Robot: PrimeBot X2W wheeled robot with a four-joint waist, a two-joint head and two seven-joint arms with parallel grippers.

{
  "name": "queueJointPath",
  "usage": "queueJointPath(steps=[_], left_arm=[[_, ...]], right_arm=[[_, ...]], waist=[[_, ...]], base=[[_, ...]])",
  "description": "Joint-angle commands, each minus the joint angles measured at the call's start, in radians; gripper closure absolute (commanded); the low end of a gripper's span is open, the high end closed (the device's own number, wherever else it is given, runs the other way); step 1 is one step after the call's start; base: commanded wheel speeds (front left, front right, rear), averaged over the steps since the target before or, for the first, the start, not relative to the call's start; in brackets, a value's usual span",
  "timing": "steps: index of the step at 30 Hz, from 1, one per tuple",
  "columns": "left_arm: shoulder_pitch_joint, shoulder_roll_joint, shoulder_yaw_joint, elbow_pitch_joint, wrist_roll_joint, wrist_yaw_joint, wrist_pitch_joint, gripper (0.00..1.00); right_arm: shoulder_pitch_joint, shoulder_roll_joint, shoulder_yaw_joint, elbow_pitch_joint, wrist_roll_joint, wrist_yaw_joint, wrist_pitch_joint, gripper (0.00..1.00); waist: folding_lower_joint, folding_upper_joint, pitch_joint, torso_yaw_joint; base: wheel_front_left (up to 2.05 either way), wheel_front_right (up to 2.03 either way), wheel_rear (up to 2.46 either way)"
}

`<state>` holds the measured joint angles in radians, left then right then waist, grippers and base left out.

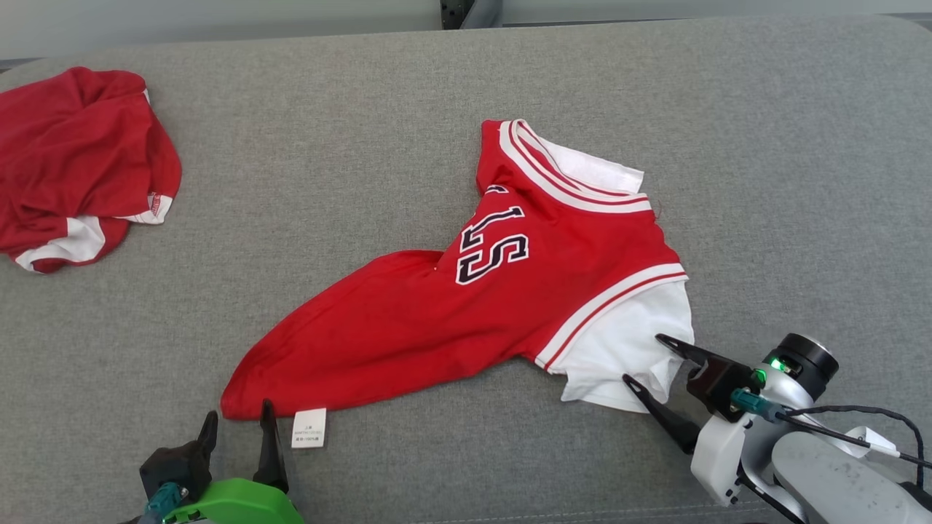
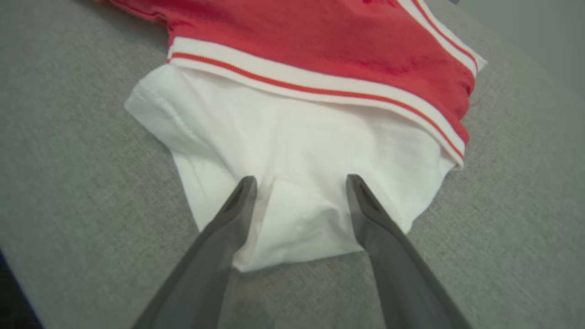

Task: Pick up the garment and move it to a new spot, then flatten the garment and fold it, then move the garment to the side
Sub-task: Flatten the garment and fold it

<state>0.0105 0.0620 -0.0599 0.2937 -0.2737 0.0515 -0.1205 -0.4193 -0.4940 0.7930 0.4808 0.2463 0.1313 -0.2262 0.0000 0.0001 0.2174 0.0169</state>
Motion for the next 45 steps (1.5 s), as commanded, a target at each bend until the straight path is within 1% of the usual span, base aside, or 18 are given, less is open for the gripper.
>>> queueJointPath(steps=[1,7,11,18,22,26,32,33,35,36,37,38,39,41,42,43,44,45], left_arm=[[0.014,0.003,0.005,-0.004,-0.012,0.008,0.000,0.00],[0.019,0.001,-0.005,0.025,-0.028,0.012,0.015,0.00],[0.004,0.000,-0.008,0.042,-0.039,0.006,0.012,0.00],[-0.026,-0.002,-0.007,0.069,-0.066,0.001,0.002,0.00],[-0.035,-0.003,-0.015,0.082,-0.073,-0.003,0.004,0.00],[-0.042,0.002,-0.017,0.095,-0.076,0.002,0.002,0.00],[-0.051,0.007,-0.015,0.121,-0.081,0.008,0.004,0.00],[-0.054,0.007,-0.014,0.125,-0.084,0.009,0.003,0.00],[-0.061,0.007,-0.011,0.129,-0.088,0.009,-0.004,0.00],[-0.065,0.007,-0.006,0.128,-0.095,0.009,-0.009,0.00],[-0.067,0.006,-0.005,0.123,-0.098,0.010,-0.011,0.00],[-0.067,0.005,-0.002,0.117,-0.104,0.011,-0.016,0.00],[-0.069,0.004,0.002,0.111,-0.115,0.009,-0.020,0.00],[-0.075,0.004,0.007,0.105,-0.130,-0.001,-0.018,0.00],[-0.076,0.008,0.002,0.111,-0.129,-0.005,-0.008,0.04],[-0.079,0.008,-0.001,0.116,-0.134,-0.010,-0.002,0.63],[-0.085,0.007,-0.004,0.123,-0.142,-0.018,0.007,1.00],[-0.089,0.009,-0.010,0.129,-0.143,-0.028,0.014,1.00]], right_arm=[[0.022,-0.016,-0.009,-0.012,0.009,-0.001,0.003,0.00],[0.067,-0.034,-0.034,-0.045,0.006,-0.001,0.022,0.00],[0.086,-0.032,-0.055,-0.058,0.001,-0.001,0.030,0.00],[0.141,-0.010,-0.141,-0.083,-0.012,-0.001,0.041,0.00],[0.156,0.007,-0.163,-0.084,-0.021,-0.001,0.049,0.00],[0.172,0.029,-0.180,-0.074,-0.017,-0.001,0.052,0.00],[0.157,0.058,-0.183,-0.040,0.002,-0.001,0.061,0.00],[0.151,0.064,-0.182,-0.034,0.009,-0.001,0.060,0.05],[0.142,0.068,-0.183,-0.018,0.012,-0.001,0.059,0.31],[0.138,0.069,-0.180,-0.011,0.014,-0.001,0.058,0.38],[0.135,0.072,-0.179,-0.003,0.020,-0.002,0.058,0.48],[0.131,0.075,-0.177,0.003,0.027,-0.002,0.058,0.51],[0.128,0.076,-0.175,0.009,0.030,-0.002,0.058,0.61],[0.121,0.081,-0.167,0.024,0.045,-0.002,0.065,1.00],[0.120,0.081,-0.156,0.029,0.055,-0.002,0.066,1.00],[0.119,0.083,-0.155,0.034,0.075,-0.002,0.060,1.00],[0.117,0.085,-0.152,0.038,0.096,-0.002,0.057,1.00],[0.117,0.088,-0.151,0.041,0.120,-0.002,0.055,1.00]], waist=[[0.0000,-0.0001,-0.006,0.000],[0.0000,-0.0001,-0.015,-0.011],[0.0000,-0.0001,-0.013,-0.016],[0.0000,-0.0001,-0.008,-0.031],[0.0000,-0.0001,-0.009,-0.038],[0.0000,-0.0001,-0.008,-0.040],[0.0000,-0.0001,0.002,-0.039],[0.0000,-0.0001,0.004,-0.039],[0.0000,-0.0001,0.005,-0.039],[0.0000,-0.0001,0.005,-0.038],[0.0000,-0.0001,0.005,-0.038],[0.0000,-0.0001,0.005,-0.037],[0.0000,-0.0001,0.005,-0.037],[0.0000,-0.0001,0.006,-0.035],[0.0000,-0.0001,0.006,-0.034],[0.0000,-0.0001,0.006,-0.033],[0.0000,-0.0001,0.006,-0.032],[0.0000,-0.0001,0.006,-0.031]], base=[[0.00,0.00,0.00],[0.00,0.00,0.00],[0.00,0.00,0.00],[0.00,0.00,0.00],[0.00,0.00,0.00],[0.00,0.00,0.00],[0.00,0.00,0.00],[0.00,0.00,0.00],[0.00,0.00,0.00],[0.00,0.00,0.00],[0.00,0.00,0.00],[0.00,0.00,0.00],[0.00,0.00,0.00],[0.00,0.00,0.00],[0.00,0.00,0.00],[0.00,0.00,0.00],[0.00,0.00,0.00],[0.00,0.00,0.00]])
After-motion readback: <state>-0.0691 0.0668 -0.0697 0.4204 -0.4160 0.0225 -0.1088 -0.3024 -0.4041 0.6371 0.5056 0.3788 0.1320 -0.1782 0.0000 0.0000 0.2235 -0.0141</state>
